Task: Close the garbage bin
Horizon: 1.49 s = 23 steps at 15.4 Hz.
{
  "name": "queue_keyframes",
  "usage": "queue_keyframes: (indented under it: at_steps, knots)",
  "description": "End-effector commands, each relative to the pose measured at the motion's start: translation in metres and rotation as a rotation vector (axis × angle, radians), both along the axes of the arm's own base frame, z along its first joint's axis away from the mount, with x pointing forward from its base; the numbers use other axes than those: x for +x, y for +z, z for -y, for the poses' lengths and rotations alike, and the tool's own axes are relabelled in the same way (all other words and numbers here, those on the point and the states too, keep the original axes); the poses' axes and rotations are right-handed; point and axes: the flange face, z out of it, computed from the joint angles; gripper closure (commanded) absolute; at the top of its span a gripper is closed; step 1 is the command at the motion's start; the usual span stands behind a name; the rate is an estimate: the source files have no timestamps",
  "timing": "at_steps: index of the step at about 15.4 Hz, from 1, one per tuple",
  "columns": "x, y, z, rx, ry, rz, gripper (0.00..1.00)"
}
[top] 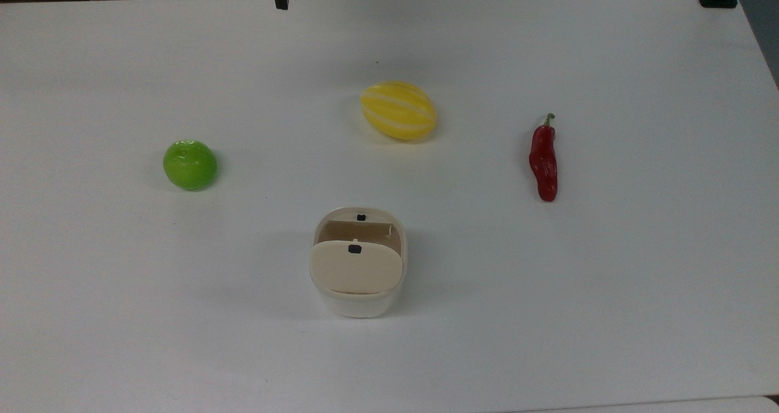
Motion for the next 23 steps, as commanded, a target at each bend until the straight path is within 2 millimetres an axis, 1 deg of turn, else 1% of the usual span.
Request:
queue_keyframes:
  at_steps: [1,2,3,6,8,9,12,13,16,18,20,23]
  knots:
    - [0.005,-0.006,0.0,0.008,0.019,0.016,1.0]
    - [0.012,-0.001,0.0,0.01,0.019,0.055,1.0]
    - [0.02,-0.003,-0.002,0.013,0.02,0.075,1.0]
    - [0.035,0.005,-0.007,0.018,0.021,0.152,1.0]
    - [0.044,0.015,-0.01,0.021,0.028,0.252,1.0]
    - [0.05,0.016,-0.01,0.024,0.031,0.301,1.0]
    - [0.073,0.01,-0.017,0.034,0.044,0.411,1.0]
    - [0.082,0.012,-0.017,0.037,0.045,0.46,1.0]
    - [0.109,0.007,-0.022,0.043,0.051,0.559,1.0]
    - [0.123,0.0,-0.035,0.063,0.058,0.636,1.0]
    - [0.136,-0.01,-0.039,0.085,0.039,0.718,1.0]
    - [0.153,-0.035,-0.059,0.105,0.06,0.815,1.0]
